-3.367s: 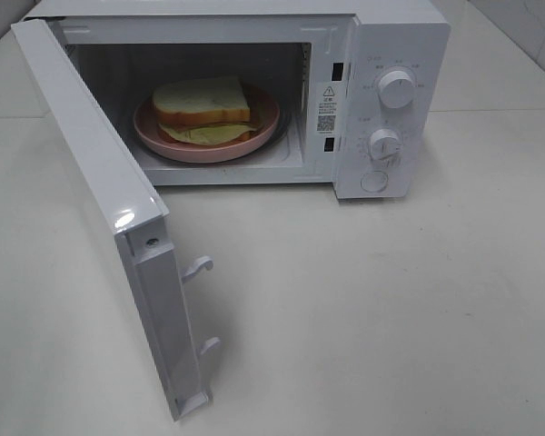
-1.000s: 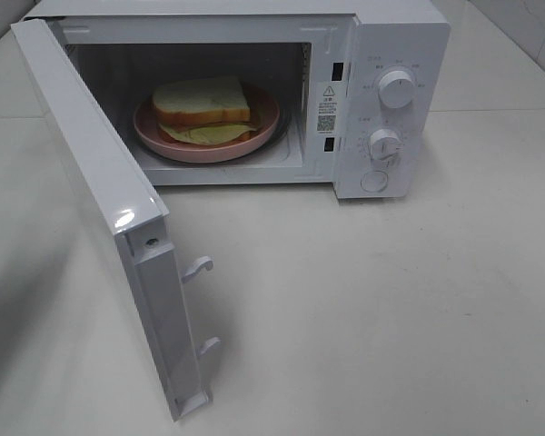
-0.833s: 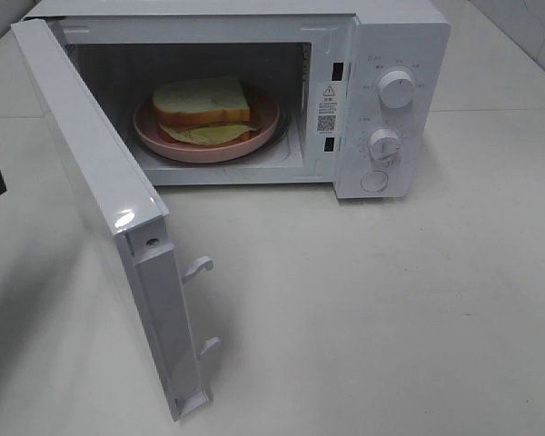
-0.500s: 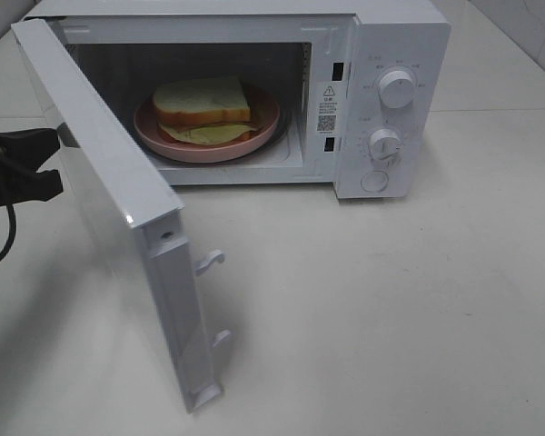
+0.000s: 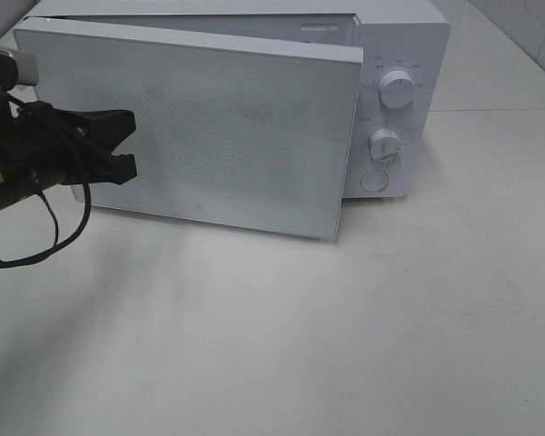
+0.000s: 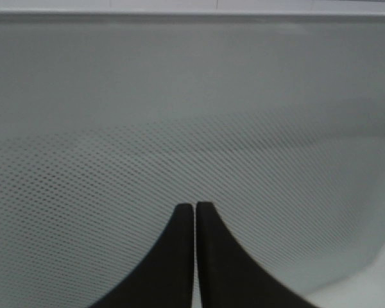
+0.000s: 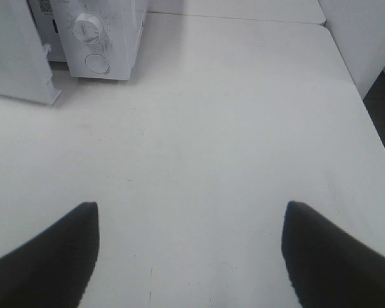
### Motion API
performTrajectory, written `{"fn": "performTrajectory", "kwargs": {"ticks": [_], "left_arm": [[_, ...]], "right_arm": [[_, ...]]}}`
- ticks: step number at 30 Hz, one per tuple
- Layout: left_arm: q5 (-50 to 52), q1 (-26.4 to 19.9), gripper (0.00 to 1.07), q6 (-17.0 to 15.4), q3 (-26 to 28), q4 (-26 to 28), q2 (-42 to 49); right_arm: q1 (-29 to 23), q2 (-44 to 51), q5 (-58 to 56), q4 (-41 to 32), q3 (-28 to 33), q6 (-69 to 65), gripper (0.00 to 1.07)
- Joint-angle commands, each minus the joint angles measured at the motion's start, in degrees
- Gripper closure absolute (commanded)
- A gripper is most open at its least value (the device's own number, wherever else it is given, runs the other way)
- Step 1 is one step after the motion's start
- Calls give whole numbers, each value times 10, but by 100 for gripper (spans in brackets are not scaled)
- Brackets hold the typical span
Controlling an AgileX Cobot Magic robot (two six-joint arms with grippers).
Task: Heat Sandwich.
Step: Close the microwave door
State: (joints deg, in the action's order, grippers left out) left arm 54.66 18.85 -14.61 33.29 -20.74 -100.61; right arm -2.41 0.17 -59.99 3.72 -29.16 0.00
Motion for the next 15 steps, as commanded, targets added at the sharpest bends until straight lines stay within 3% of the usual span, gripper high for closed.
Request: {"fn": "performTrajectory", "kwargs": {"ticks": [1,15], "left_arm": [[-17,25,106,1,24,16,-9],[-68,100,106,1,111,79,-52]], "right_arm": [[5,15,5,0,3,-6,31],[5,15,5,0,3,-6,31]]}}
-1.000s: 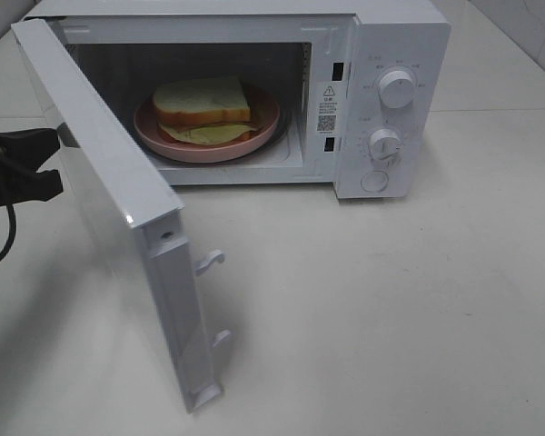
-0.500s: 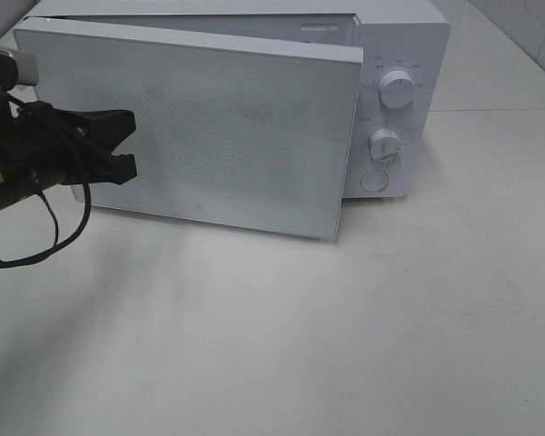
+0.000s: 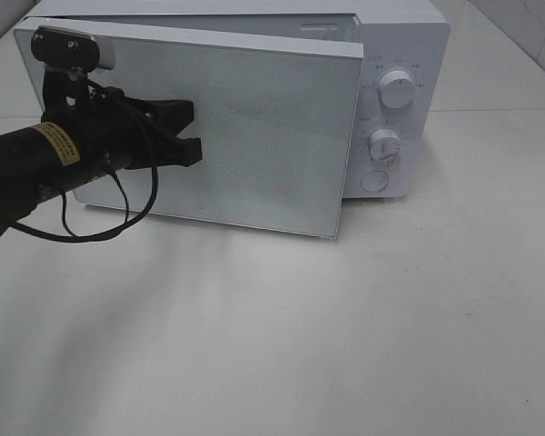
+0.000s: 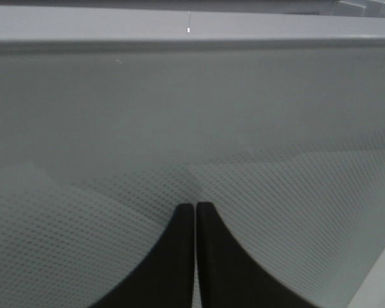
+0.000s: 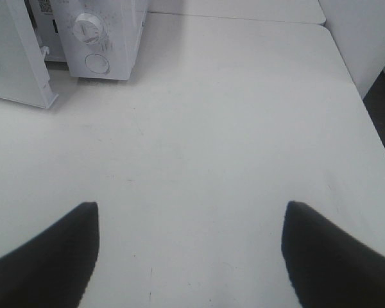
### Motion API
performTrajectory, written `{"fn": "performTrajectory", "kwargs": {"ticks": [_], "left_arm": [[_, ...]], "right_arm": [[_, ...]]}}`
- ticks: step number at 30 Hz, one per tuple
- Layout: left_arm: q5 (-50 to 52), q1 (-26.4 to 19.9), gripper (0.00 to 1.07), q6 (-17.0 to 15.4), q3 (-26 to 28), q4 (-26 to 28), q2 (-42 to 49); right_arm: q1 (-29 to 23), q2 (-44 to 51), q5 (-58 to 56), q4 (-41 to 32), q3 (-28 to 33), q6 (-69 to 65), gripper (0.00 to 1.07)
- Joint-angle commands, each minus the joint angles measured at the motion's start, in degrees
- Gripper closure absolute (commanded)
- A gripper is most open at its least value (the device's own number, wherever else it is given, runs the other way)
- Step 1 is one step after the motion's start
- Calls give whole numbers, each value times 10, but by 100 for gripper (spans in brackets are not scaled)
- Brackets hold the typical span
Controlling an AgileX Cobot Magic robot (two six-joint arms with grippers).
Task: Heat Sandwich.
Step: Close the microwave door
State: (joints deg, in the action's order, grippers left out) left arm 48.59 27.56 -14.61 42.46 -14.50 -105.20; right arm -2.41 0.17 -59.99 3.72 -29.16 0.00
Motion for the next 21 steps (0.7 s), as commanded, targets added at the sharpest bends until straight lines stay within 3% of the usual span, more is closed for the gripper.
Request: {"fn": "performTrajectory", "kwargs": {"ticks": [1,12,21], "left_arm": [[-9,17,106,1,25,19,-8],[-61,67,106,1,107,31,-44],[-88,82,106,-1,169,38,-77]], "right_arm": [[5,15,5,0,3,-6,31],[5,15,5,0,3,-6,31],[5,15,5,0,3,-7,31]]}}
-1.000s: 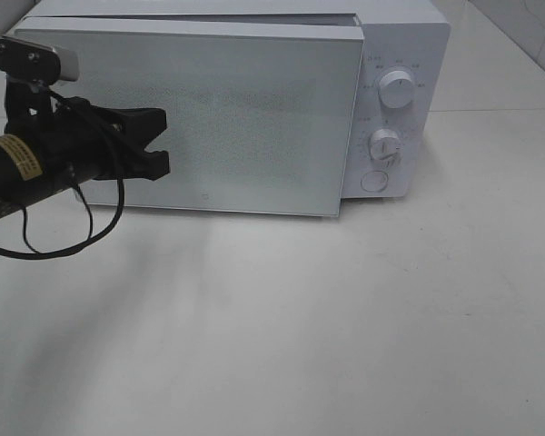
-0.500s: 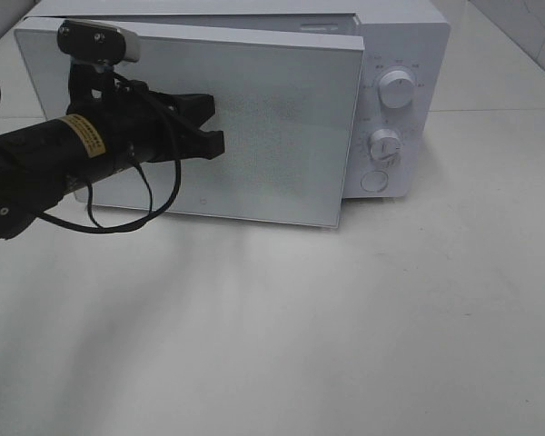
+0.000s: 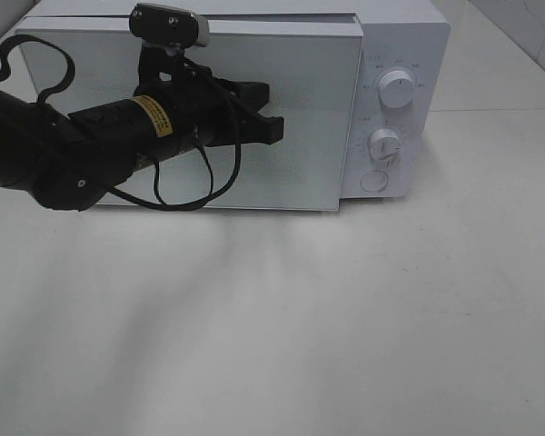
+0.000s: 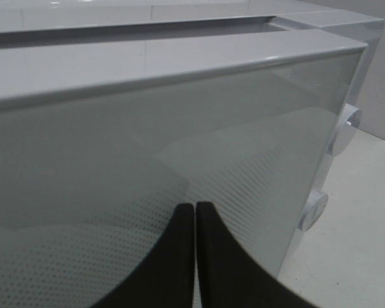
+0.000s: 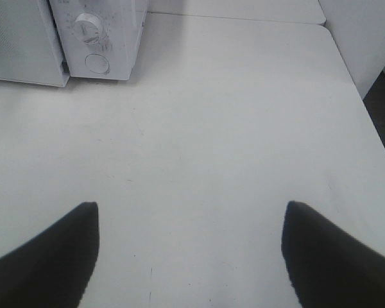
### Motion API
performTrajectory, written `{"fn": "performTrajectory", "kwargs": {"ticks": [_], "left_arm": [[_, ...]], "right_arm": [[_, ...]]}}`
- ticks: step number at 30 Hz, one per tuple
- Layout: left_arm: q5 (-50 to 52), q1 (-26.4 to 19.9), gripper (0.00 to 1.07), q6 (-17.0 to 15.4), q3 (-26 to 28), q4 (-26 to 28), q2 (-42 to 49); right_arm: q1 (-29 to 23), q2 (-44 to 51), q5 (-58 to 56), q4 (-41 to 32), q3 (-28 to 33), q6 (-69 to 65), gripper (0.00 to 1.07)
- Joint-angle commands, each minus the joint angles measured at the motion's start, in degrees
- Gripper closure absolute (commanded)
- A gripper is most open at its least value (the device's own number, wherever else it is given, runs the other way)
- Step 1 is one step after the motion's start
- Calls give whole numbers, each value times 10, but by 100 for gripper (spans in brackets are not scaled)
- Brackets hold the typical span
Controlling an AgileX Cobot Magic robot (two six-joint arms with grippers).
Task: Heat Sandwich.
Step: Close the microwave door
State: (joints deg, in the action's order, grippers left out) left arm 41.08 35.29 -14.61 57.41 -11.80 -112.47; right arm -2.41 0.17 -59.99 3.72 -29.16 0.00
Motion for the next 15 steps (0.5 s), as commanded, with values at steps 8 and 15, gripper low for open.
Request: {"fn": "performTrajectory", "kwargs": {"ticks": [8,15], "left_arm": [[-25,19,106,-1,62,18,-21],[-61,21,106,-1,111,24,-38]], "right_arm": [[5,15,5,0,3,-6,31],[5,15,5,0,3,-6,31]]}}
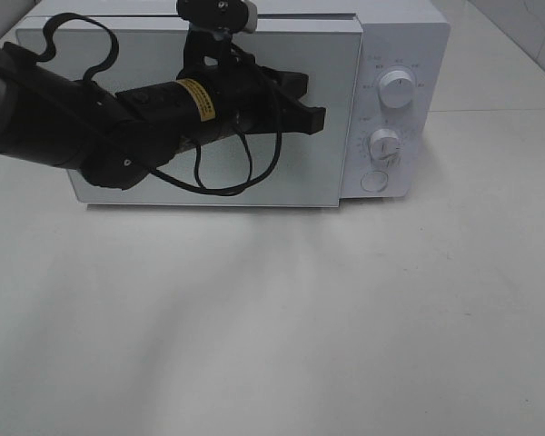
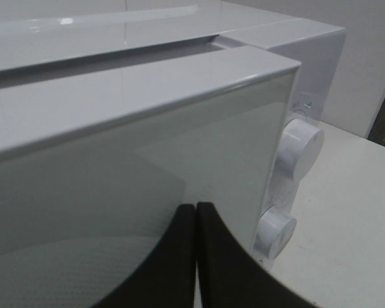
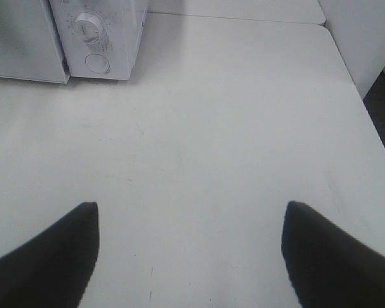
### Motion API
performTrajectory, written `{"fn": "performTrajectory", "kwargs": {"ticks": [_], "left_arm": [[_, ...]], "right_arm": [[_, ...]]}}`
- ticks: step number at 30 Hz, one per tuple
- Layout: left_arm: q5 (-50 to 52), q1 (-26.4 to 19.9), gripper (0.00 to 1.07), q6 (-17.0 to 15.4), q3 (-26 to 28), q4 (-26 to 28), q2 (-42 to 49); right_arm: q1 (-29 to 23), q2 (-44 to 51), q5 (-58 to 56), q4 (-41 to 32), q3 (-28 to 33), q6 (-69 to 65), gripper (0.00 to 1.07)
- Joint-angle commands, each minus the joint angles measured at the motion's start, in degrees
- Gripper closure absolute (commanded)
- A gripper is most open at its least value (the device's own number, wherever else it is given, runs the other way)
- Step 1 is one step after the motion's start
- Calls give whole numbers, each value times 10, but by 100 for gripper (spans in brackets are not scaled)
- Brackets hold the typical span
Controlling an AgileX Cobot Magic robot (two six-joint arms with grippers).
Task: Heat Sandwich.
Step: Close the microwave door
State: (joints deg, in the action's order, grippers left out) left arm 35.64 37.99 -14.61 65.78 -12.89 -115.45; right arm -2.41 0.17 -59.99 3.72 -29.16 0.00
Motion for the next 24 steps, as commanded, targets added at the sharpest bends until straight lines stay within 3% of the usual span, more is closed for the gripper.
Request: {"fn": "performTrajectory", "kwargs": {"ticks": [1,11,24], "left_arm": [[-10,-6,106,-1,34,35,-11],[-45,-5,106,-1,95,53,-44],[-70,-5,106,-1,99,53,-41]], "right_arm": [[5,15,5,0,3,-6,31],[5,15,5,0,3,-7,31],[5,15,5,0,3,-7,31]]}}
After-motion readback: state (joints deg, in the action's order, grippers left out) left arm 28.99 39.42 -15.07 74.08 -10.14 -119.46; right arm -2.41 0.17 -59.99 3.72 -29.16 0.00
